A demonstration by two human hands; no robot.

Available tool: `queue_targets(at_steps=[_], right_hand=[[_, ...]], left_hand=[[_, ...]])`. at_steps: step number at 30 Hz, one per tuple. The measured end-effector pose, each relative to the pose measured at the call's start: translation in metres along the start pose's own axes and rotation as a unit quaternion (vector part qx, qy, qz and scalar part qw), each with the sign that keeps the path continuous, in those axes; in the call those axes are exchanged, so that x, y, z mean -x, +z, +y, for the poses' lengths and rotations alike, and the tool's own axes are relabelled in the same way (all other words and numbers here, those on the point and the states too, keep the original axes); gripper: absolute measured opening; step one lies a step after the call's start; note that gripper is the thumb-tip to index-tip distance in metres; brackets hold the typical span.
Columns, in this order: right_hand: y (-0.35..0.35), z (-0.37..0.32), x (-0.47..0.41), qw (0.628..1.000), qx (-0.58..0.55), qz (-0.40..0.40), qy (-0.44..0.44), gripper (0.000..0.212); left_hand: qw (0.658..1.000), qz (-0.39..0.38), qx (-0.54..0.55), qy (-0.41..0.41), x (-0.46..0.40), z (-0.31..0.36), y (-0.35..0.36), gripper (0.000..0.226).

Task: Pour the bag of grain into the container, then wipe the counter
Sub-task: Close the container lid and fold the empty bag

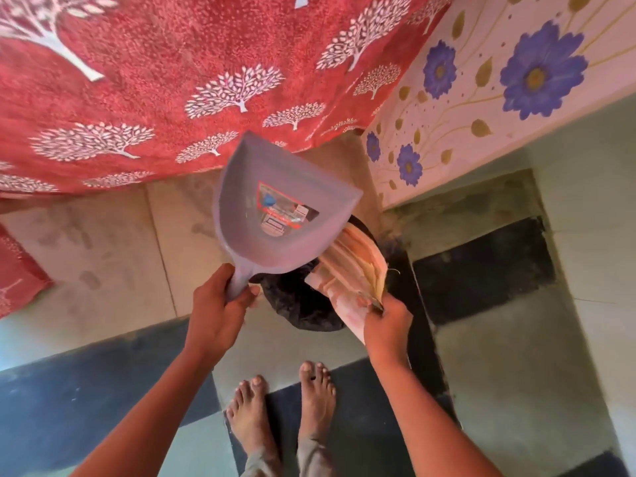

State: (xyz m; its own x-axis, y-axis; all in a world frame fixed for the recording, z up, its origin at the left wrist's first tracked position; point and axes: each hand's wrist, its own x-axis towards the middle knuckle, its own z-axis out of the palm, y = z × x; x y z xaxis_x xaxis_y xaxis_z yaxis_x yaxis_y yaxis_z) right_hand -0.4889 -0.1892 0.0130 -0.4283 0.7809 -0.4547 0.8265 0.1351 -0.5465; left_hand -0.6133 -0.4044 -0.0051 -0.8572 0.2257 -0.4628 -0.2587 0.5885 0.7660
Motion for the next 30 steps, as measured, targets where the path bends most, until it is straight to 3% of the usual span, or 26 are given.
queue_targets(at_steps=[8, 13, 18, 22, 24, 30], right_hand=[[0.043, -0.008, -0.021, 0.993, 0.072, -0.086, -0.032, 0.032], [0.075, -0.003, -0.048, 0.987, 0.105, -0.117, 0.018, 0.027], [0.084, 0.004, -0.064, 0.977, 0.113, -0.170, 0.068, 0.037], [0.061, 0.014, -0.054, 0.988, 0.043, -0.135, 0.060, 0.024], [0.032, 0.012, -0.038, 0.989, -0.027, -0.123, 0.078, 0.028], [-0.085, -0.012, 0.034, 0.980, -0.170, -0.075, 0.074, 0.019]], left_hand=[[0.999, 0.009, -0.034, 0.011, -0.008, -0.010, 0.012, 0.032], [0.999, 0.019, -0.042, 0.005, -0.011, -0.014, 0.020, 0.031], [0.998, 0.021, -0.064, 0.004, -0.007, -0.015, 0.022, 0.030], [0.996, 0.011, -0.083, -0.014, 0.007, -0.006, 0.022, 0.026], [0.995, 0.006, -0.094, -0.018, 0.021, 0.010, 0.020, 0.024], [0.994, -0.018, -0.112, -0.001, 0.085, 0.102, 0.000, 0.017]])
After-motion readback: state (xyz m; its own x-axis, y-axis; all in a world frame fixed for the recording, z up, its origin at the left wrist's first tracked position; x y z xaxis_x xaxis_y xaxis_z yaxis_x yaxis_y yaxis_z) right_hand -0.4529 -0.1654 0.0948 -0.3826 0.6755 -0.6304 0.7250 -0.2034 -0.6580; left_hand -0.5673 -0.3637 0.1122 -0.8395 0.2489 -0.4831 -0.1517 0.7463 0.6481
